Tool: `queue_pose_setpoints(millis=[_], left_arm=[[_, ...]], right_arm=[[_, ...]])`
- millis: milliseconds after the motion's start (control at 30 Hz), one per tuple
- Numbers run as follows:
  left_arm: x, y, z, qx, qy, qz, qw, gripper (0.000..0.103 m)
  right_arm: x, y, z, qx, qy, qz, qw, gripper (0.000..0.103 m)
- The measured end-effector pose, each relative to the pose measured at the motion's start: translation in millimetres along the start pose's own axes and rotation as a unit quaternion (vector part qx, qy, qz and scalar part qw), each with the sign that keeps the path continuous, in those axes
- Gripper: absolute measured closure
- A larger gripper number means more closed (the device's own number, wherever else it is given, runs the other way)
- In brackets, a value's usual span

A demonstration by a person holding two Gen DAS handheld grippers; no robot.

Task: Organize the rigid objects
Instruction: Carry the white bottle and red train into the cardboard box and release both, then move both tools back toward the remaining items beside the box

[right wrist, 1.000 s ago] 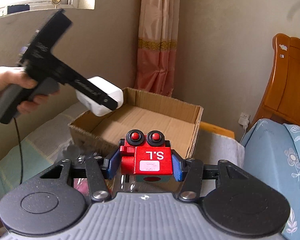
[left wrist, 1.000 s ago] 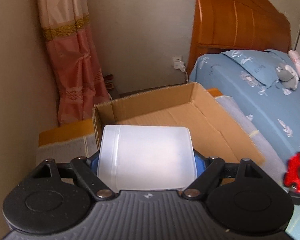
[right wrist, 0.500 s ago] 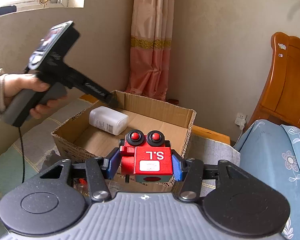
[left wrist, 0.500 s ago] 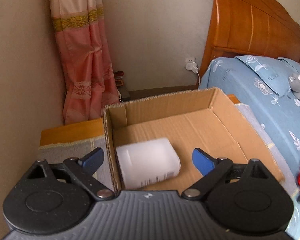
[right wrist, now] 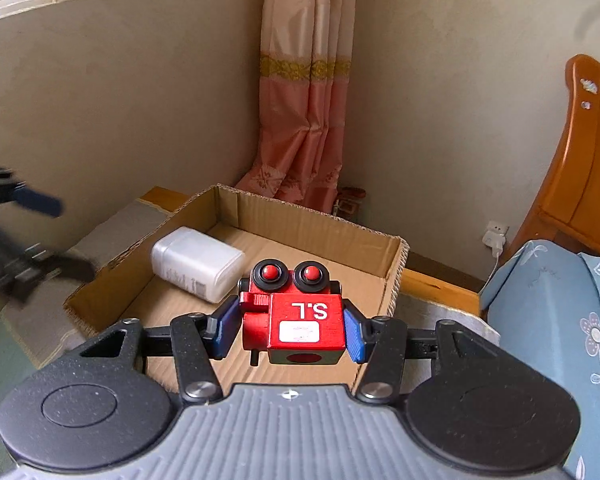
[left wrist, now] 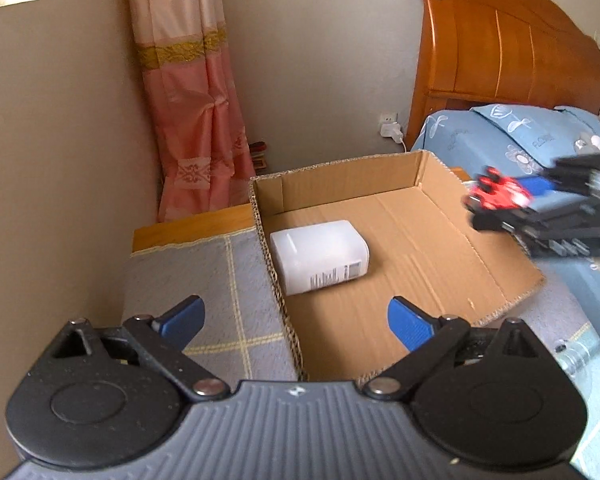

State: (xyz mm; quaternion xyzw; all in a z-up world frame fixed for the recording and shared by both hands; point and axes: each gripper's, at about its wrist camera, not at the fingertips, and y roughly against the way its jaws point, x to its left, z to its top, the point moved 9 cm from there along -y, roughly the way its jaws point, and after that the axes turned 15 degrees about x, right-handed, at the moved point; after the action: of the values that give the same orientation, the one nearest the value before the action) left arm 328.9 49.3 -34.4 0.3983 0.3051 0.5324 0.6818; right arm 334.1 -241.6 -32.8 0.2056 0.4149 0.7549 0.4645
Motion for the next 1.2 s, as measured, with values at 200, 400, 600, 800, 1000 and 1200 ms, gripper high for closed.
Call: queue_pose_setpoints(millis=[200, 400, 600, 800, 1000, 1200], left_arm=[[9, 9, -16, -0.010, 0.016, -0.008, 0.9998, 0.005], [8, 2, -32, 0.005, 0.014, -0.012, 0.9998, 0.005], [0, 5, -44, 0.005, 0.008, -0.014, 0.9999, 0.005], [-6, 12, -56, 0.002, 0.009, -0.007, 0.9999, 0.005], [-10, 16, -75, -0.004, 0.015, 0.006, 0.9999, 0.004], [-15, 13, -101, -0.002, 0.026, 0.009, 0.9996, 0.004]], right_arm=[[-6, -31, 27, 0.012, -0.010, -0.010, 1.000, 0.045], [-11, -37, 36, 0.002, -0.032, 0.000, 0.999, 0.002], [-2, -17, 14, 0.006, -0.028, 0.014, 0.999, 0.000], [3, 4, -14, 0.006, -0.032, 0.026, 0.999, 0.000], [2, 19, -52, 0.009, -0.043, 0.041, 0.998, 0.000], [0, 21, -106, 0.026, -0.042, 0.053, 0.997, 0.000]])
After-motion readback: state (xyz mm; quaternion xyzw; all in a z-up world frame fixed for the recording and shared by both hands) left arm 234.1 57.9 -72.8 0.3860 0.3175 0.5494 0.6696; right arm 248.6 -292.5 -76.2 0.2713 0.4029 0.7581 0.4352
